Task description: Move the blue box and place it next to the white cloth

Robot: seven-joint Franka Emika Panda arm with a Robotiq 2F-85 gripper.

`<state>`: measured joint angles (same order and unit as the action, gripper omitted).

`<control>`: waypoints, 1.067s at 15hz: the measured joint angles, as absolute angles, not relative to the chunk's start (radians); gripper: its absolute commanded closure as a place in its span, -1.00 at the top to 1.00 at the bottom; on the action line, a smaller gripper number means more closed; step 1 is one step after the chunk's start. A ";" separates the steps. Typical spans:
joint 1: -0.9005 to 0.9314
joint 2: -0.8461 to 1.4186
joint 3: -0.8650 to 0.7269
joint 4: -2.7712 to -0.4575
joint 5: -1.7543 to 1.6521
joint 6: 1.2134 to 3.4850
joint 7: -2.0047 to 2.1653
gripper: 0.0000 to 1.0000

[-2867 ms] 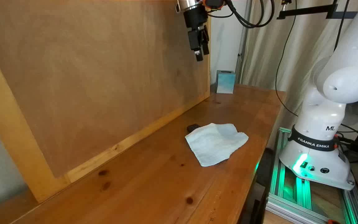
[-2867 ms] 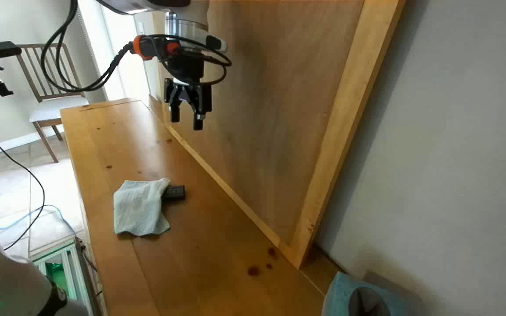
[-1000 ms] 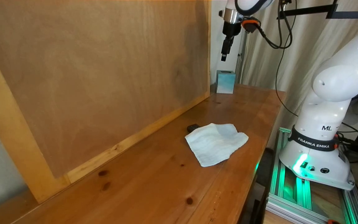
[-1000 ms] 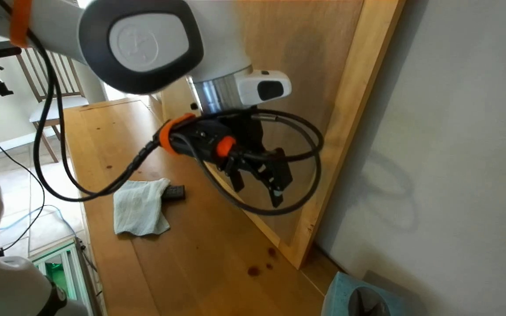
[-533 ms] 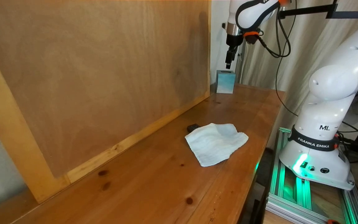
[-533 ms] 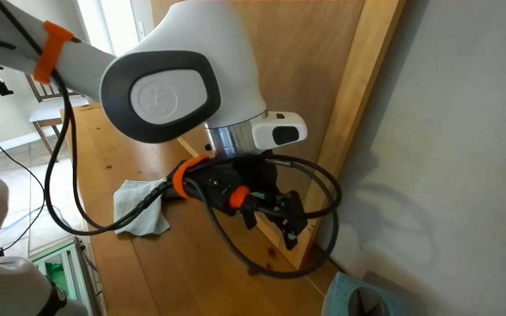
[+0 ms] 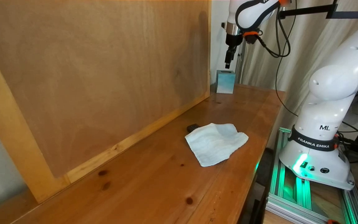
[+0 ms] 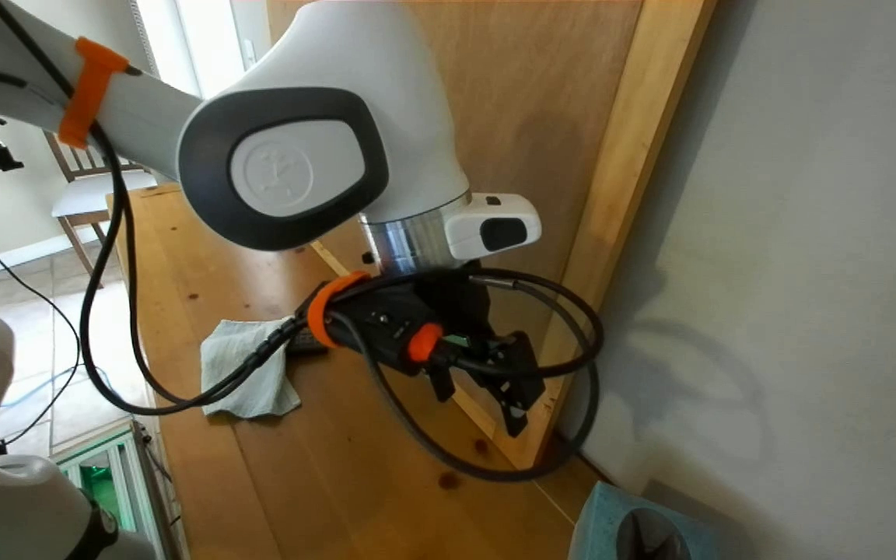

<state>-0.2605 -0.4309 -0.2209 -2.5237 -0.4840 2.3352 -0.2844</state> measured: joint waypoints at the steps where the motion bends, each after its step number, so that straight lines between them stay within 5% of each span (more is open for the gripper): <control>1: -0.260 -0.423 -0.229 -2.524 -0.484 2.361 -0.299 1.00; 16: -0.268 -0.082 -0.412 -2.481 -0.362 2.851 -0.712 1.00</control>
